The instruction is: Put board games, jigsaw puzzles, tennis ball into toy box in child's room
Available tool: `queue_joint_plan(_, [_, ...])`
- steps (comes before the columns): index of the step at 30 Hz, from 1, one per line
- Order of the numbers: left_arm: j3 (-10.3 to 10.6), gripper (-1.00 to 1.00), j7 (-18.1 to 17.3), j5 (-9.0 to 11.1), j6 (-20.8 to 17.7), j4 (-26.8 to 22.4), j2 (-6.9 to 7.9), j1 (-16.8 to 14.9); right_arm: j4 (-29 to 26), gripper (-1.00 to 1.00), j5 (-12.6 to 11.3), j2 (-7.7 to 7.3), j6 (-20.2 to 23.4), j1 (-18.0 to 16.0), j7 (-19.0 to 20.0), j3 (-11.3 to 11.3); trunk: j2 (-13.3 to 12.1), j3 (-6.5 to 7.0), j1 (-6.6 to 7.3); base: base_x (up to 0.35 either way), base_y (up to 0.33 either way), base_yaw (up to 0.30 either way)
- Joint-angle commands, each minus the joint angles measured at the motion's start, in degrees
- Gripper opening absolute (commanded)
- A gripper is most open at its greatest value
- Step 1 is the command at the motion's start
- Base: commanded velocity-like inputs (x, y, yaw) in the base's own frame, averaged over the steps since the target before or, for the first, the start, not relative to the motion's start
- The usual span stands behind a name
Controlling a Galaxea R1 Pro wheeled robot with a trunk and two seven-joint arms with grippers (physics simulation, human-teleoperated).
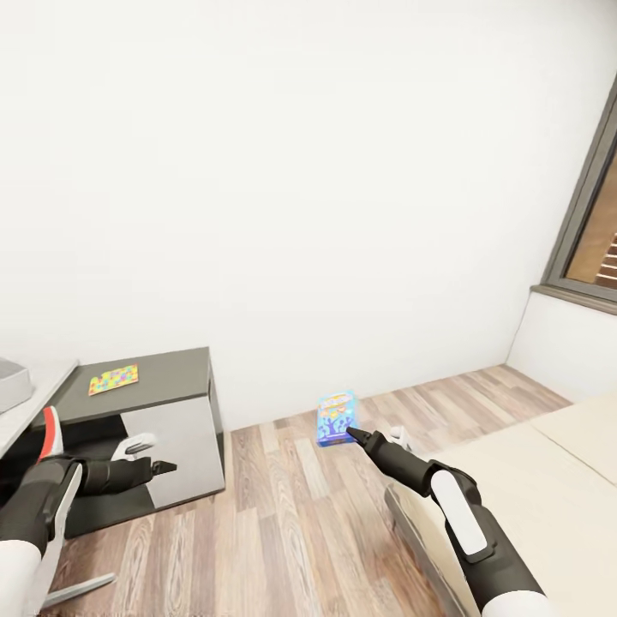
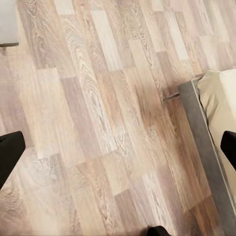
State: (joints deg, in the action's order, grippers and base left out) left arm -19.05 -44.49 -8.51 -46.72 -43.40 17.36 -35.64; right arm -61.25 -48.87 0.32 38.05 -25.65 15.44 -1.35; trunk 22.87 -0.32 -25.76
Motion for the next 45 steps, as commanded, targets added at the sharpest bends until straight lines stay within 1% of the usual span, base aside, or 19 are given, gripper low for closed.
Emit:
queue_joint_plan(1, [-0.22, 1.00, -0.54, -0.61, -0.21, -0.02, -0.05, -0.04, -0.01, -1.00, -0.19, 0.04, 0.36, -0.02, 0.07, -0.14, 0.05, 0.00, -0.02, 0.000, 0.000, 0.263])
queue_joint_plan(8, [-0.24, 1.00, -1.06, -0.49, -0.41, -0.02, -0.03, -0.04, -0.01, -1.00, -0.20, -0.03, 0.40, -0.02, 0.18, -0.17, 0.05, 0.25, -0.02, 0.000, 0.000, 0.267])
queue_joint_plan(10, [-0.17, 1.00, -2.11, -0.28, -0.54, -0.04, 0.07, -0.04, -0.01, -1.00, -0.24, -0.08, 0.43, -0.02, 0.33, -0.21, 0.05, 0.28, -0.02, 0.000, 0.000, 0.185])
queue_joint_plan(11, [-0.12, 1.00, -3.45, -0.19, -0.61, -0.06, 0.14, -0.04, -0.01, -1.00, -0.25, -0.10, 0.44, -0.02, 0.38, -0.22, 0.05, 0.29, -0.02, 0.000, 0.000, 0.096])
queue_joint_plan(12, [-0.08, 1.00, -5.83, -0.14, -0.69, -0.08, 0.27, -0.04, -0.01, -1.00, -0.25, -0.11, 0.46, -0.02, 0.41, -0.22, 0.05, 0.30, -0.02, 0.000, 0.000, 0.061])
queue_joint_plan(14, [-0.20, 1.00, -15.54, -0.35, -0.78, -0.10, 1.30, -0.04, -0.01, -1.00, -0.22, -0.13, 0.51, -0.02, 0.43, -0.21, 0.05, 0.30, -0.02, 0.000, 0.000, 0.026])
queue_joint_plan(15, [-0.35, 1.00, -22.63, -0.45, -0.82, -0.10, 2.87, -0.04, -0.01, -1.00, -0.23, -0.14, 0.52, -0.02, 0.43, -0.18, 0.05, 0.30, -0.02, 0.000, 0.000, 0.010])
queue_joint_plan(16, [-0.54, 1.00, -29.14, -0.52, -0.99, -0.19, 4.93, -0.09, -0.01, -1.00, -0.24, -0.18, 0.53, -0.02, 0.45, -0.16, 0.05, 0.30, -0.02, 0.000, 0.000, 0.005])
queue_joint_plan(18, [-0.70, 1.00, -35.04, -0.42, -1.95, -1.24, 7.36, -0.75, -0.01, -1.00, -0.24, -0.17, 0.53, -0.02, 0.46, -0.19, 0.05, 0.30, -0.02, 0.000, 0.000, 0.003])
queue_joint_plan(20, [-0.85, 1.00, -38.01, -0.20, -5.15, -3.36, 9.34, -3.72, -0.01, -1.00, -0.23, -0.10, 0.53, -0.02, 0.41, -0.17, 0.05, 0.30, -0.02, 0.000, 0.000, 0.001])
queue_joint_plan(23, [-1.05, 1.00, -39.63, -0.03, -9.77, -5.12, 12.35, -8.28, -0.01, -1.00, -0.19, -0.13, 0.53, -0.02, 0.45, -0.21, 0.05, 0.30, -0.02, 0.000, 0.000, 0.000])
queue_joint_plan(25, [-1.12, 1.00, -39.96, 0.01, -11.13, -5.69, 13.94, -10.53, -0.01, -1.00, -0.20, -0.19, 0.53, -0.02, 0.48, -0.26, 0.05, 0.30, -0.02, 0.000, 0.000, 0.000])
queue_joint_plan(27, [-1.15, 1.00, -39.99, -0.17, -11.74, -5.96, 14.93, -13.08, -0.01, -1.00, -0.23, -0.19, 0.53, -0.02, 0.47, -0.22, 0.05, 0.30, -0.02, 0.000, 0.000, 0.000])
queue_joint_plan(29, [-1.13, 1.00, -39.85, -0.38, -11.97, -6.07, 15.37, -15.00, -0.01, -1.00, -0.23, -0.18, 0.53, -0.02, 0.46, -0.19, 0.05, 0.30, -0.02, 0.000, 0.000, 0.000])
queue_joint_plan(32, [-1.09, 1.00, -39.83, -0.49, -11.76, -6.14, 15.76, -16.16, -0.01, -1.00, -0.21, -0.25, 0.53, -0.02, 0.47, -0.35, 0.05, 0.30, -0.02, 0.000, 0.000, 0.000])
queue_joint_plan(35, [-1.16, 1.00, -40.03, -0.39, -11.47, -6.17, 15.97, -16.34, -0.09, -1.00, -0.18, -0.25, 0.53, -0.02, 0.48, -0.34, 0.05, 0.30, -0.02, 0.000, 0.000, 0.000])
queue_joint_plan(38, [-1.24, 1.00, -40.03, -0.32, -11.32, -6.17, 16.03, -16.38, -2.45, -1.00, -0.19, -0.20, 0.53, -0.04, 0.31, -0.27, 0.05, 0.31, -0.02, 0.023, 0.000, 0.023])
queue_joint_plan(40, [-1.26, 1.00, -40.02, -0.33, -11.31, -6.17, 16.02, -16.39, -4.10, -1.00, -0.24, -0.14, 0.53, -0.08, 0.12, -0.22, 0.05, 0.35, -0.02, 0.145, 0.000, 0.173])
queue_joint_plan(45, [-1.16, 1.00, -40.04, -0.29, -11.29, -6.17, 15.98, -16.39, -4.91, -1.00, -0.26, -0.14, 0.83, -0.10, 0.04, -0.19, 0.05, 0.51, -0.02, 0.204, 0.000, 0.250])
